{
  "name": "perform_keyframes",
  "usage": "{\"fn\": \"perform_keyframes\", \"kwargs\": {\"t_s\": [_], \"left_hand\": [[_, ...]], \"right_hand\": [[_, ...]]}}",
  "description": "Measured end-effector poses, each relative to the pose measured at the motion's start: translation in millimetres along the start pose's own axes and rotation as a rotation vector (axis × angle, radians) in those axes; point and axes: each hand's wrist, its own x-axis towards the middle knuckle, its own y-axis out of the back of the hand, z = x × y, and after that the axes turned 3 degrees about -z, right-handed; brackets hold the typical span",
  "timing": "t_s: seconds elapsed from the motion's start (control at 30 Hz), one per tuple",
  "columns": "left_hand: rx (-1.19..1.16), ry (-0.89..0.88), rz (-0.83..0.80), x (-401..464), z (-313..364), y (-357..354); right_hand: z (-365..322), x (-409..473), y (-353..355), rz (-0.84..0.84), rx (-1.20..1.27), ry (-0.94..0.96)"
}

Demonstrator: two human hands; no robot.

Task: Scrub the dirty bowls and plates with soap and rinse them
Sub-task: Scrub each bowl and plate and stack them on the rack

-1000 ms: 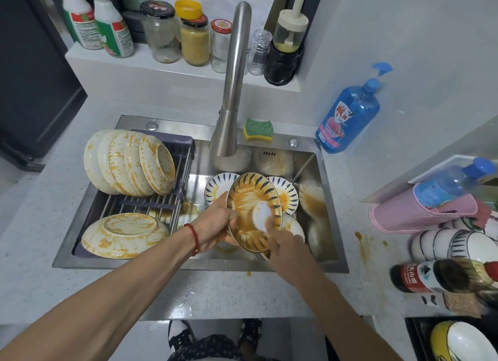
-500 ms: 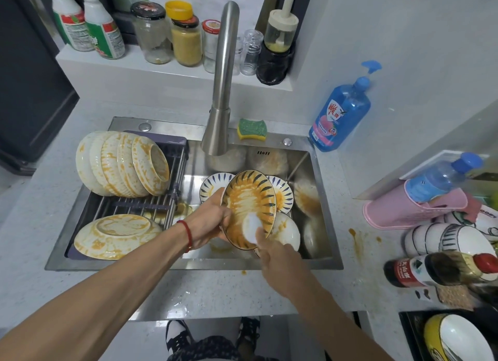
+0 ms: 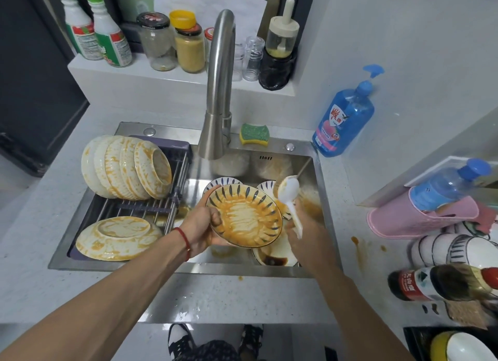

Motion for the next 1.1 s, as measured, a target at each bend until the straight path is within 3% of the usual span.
{"fn": "perform_keyframes", "kwargs": {"t_s": [0.17,0.3,0.47,0.6,0.7,0.8,0.87,1.0,1.1], "left_hand": [[-0.060,0.258,0.012,-5.5,10.4,-2.9],[-0.066,0.270,0.004,3.8,7.2,-7.9],[-0.011,0.020,0.104,27.0,-4.9,-25.3],[0.338,-0.272,0.214,33.5,-11.9,-41.5],[0.413,-0.292,0.290,35.2,-5.6,-48.3],[0.443,-0.243,0.362,36.9,-2.4,-56.0],[0.590,-0.282,0.458,39.4,-2.1,-59.5],[0.985,-0.329,0.664,36.7,2.4,-76.8],[1.090,-0.332,0.730,33.7,3.5,-85.1]], "right_hand": [[-9.7,2.9,10.2,-0.113,0.071,0.176],[-2.5,13.1,4.3,-0.106,0.170,0.114],[10.6,27.0,-0.3,-0.062,0.471,0.005],[21.1,47.4,-4.5,-0.067,0.588,-0.099],[30.6,57.9,-5.0,-0.138,0.627,-0.127],[38.5,62.9,-0.9,-0.170,0.572,-0.144],[38.4,65.7,6.1,-0.180,0.451,-0.134],[6.4,48.5,26.0,-0.379,0.129,0.176],[-9.8,46.1,28.6,-0.408,0.026,0.226]]}}
